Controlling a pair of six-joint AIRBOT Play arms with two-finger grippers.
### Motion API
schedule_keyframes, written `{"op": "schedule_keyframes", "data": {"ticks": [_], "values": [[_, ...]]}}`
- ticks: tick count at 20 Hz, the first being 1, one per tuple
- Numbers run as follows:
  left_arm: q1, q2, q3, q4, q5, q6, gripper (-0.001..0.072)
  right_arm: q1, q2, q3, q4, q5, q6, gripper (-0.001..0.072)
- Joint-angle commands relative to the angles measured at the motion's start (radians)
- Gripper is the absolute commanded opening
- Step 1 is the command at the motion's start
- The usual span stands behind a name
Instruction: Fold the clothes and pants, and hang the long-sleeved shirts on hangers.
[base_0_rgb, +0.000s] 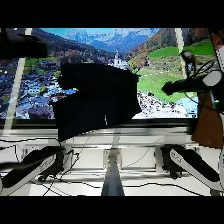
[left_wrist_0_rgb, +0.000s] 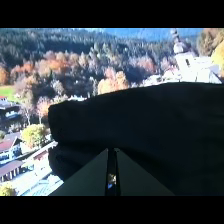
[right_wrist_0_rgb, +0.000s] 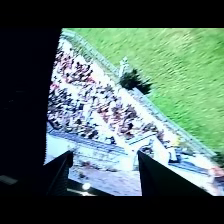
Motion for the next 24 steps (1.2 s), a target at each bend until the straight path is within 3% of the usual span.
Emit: {"op": "schedule_keyframes", "data": {"ticks": [1, 4, 5, 6, 7, 8, 13, 16, 17, 18, 24], "values": [[0.000, -0.028, 0.000, -0.001, -0.025, 0.000, 0.0054, -0.001, -0.106, -0.070, 0.151, 0.010, 0.080, 0.0457], [0.000, -0.042, 0.000, -0.001, -0.026, 0.000, 0.0058, -0.001, -0.217, -0.070, 0.265, 0.073, 0.093, 0.0461], [0.000, -0.046, 0.000, -0.001, -0.026, 0.000, 0.0066, -0.001, -0.255, -0.070, 0.318, 0.103, 0.089, 0.0517], [0.000, -0.050, 0.000, -0.001, -0.026, 0.000, 0.0153, 0.000, -0.289, -0.070, 0.349, 0.116, 0.089, 0.0559], [0.000, -0.055, 0.000, -0.002, -0.026, 0.000, 0.0315, 0.000, -0.315, -0.070, 0.353, 0.117, 0.092, 0.0558], [0.000, -0.062, 0.000, -0.001, -0.026, 0.000, 0.0422, -0.001, -0.338, -0.070, 0.352, 0.119, 0.102, 0.0556], [0.000, -0.082, -0.001, -0.002, -0.033, 0.000, 0.0429, 0.005, -0.444, -0.071, 0.354, 0.201, 0.121, 0.0544], [0.000, -0.090, -0.001, -0.016, -0.033, 0.000, 0.0429, 0.037, -0.461, -0.077, 0.383, 0.146, 0.118, 0.0537], [0.000, -0.091, -0.001, -0.029, -0.033, 0.000, 0.0430, 0.053, -0.461, -0.077, 0.403, 0.119, 0.118, 0.0449], [0.000, -0.092, -0.001, -0.047, -0.033, 0.000, 0.0429, 0.074, -0.461, -0.077, 0.427, 0.101, 0.118, 0.0408], [0.000, -0.113, -0.002, -0.097, -0.033, 0.000, 0.0429, 0.216, -0.461, -0.076, 0.463, 0.019, 0.115, 0.0400]]}}
